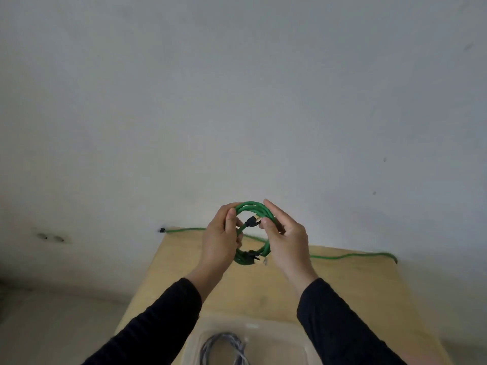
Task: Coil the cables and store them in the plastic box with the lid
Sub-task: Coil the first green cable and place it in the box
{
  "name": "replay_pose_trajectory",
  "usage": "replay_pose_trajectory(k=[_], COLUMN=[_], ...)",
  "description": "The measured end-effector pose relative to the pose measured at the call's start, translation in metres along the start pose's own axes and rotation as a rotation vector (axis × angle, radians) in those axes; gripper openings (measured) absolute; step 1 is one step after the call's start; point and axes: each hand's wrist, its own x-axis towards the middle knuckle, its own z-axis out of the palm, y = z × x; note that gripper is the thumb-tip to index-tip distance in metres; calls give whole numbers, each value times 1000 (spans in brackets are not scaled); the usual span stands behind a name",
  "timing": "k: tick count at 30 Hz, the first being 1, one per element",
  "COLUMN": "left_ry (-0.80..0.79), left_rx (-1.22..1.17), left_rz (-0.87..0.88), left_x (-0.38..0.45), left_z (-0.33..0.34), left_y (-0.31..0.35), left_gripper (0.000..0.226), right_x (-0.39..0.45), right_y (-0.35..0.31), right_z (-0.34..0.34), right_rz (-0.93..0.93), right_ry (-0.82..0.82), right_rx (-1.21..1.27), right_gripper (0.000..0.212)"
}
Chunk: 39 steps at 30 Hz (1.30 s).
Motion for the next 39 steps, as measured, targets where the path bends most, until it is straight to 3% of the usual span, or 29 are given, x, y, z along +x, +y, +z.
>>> replay_pose_trajectory(k=[9,16,30,39], left_ry=[-258,-178,-392,-592], left_rx=[253,258,538,712], left_rz=[-309,-287,-78,21], left_x=[-74,-119,-135,-124], left_z=[-9,-1,20,18], left_y=[-106,-132,-147,-161], left_gripper=[33,26,26,19], right_x=[-84,-134,-167,-156], right_y=[93,122,142,169], right_z=[-2,-11,-21,-8], right_rz=[371,491,557,632], right_ry=[-68,-12,118,29], right_rx=[-134,-173,-287,-485], right_gripper=[33,35,40,44])
